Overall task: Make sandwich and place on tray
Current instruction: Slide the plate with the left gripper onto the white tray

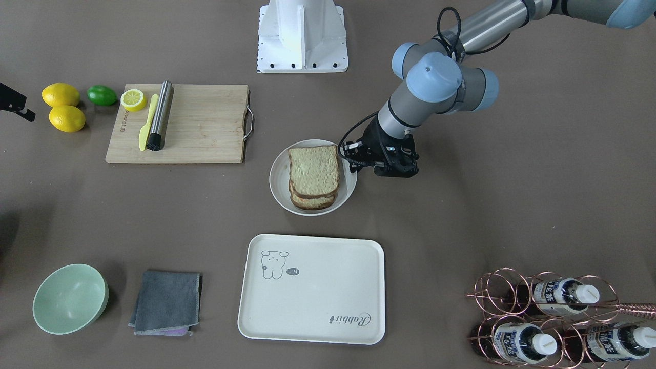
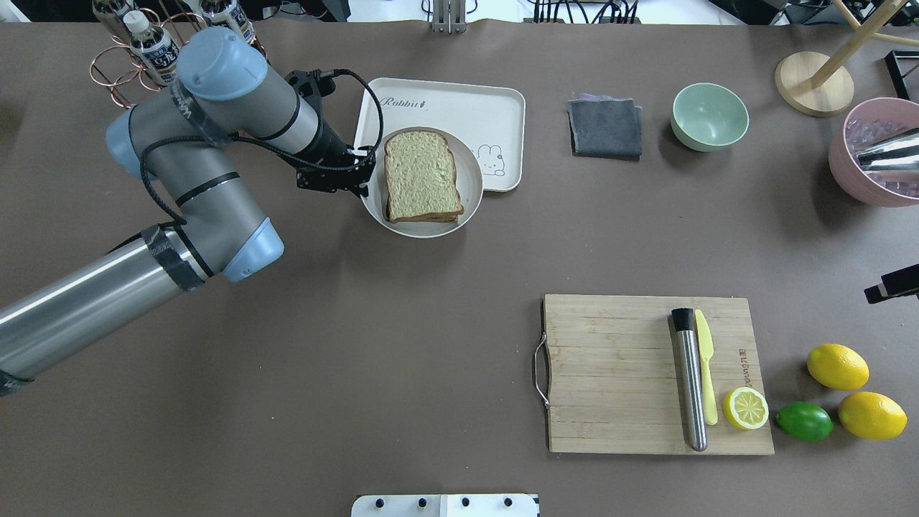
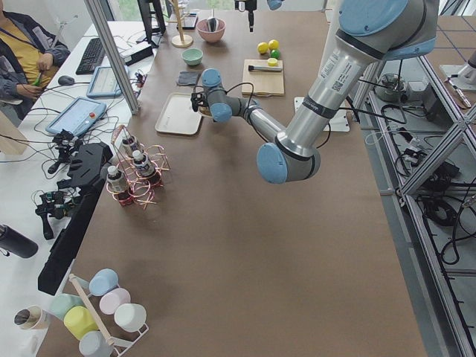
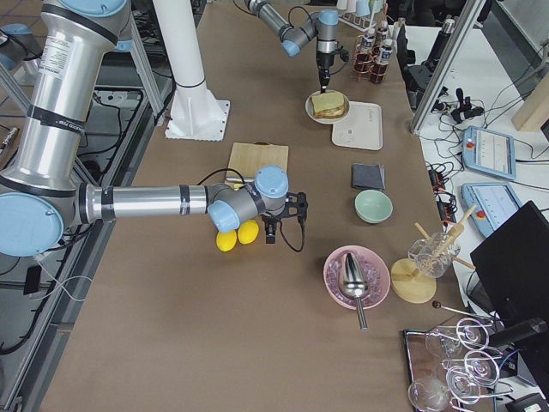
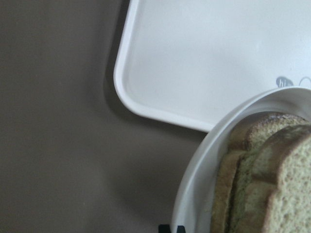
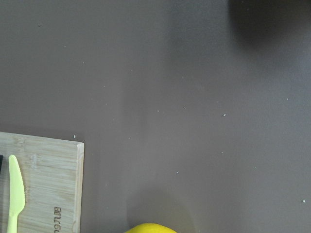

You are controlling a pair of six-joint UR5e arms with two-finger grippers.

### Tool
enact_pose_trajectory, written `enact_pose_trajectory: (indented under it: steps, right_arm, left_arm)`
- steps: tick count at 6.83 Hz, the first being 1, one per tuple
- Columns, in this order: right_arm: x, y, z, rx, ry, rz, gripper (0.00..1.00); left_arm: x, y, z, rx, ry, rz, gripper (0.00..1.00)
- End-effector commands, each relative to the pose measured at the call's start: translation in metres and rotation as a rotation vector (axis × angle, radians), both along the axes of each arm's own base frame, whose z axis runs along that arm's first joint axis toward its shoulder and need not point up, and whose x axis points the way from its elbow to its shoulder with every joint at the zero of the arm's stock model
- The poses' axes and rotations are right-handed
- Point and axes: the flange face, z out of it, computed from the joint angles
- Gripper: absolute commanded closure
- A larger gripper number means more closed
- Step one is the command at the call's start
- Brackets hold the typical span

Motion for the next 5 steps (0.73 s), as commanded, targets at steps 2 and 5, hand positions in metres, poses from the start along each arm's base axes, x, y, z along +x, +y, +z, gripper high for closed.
enact_pose_trajectory:
  steps: [2, 5]
  right_arm:
    - [0.006, -0.004, -0.005, 0.011, -0.003, 0.019, 0.01]
    - [0.004, -0.004, -0.011, 0.022, -0.009, 0.013, 0.01]
  left_arm:
    - [0.005, -0.082, -0.005, -0.003, -0.051, 0.017, 1.0]
    - [0.03, -0.119, 0.012, 0.054, -0.06, 0.039, 1.0]
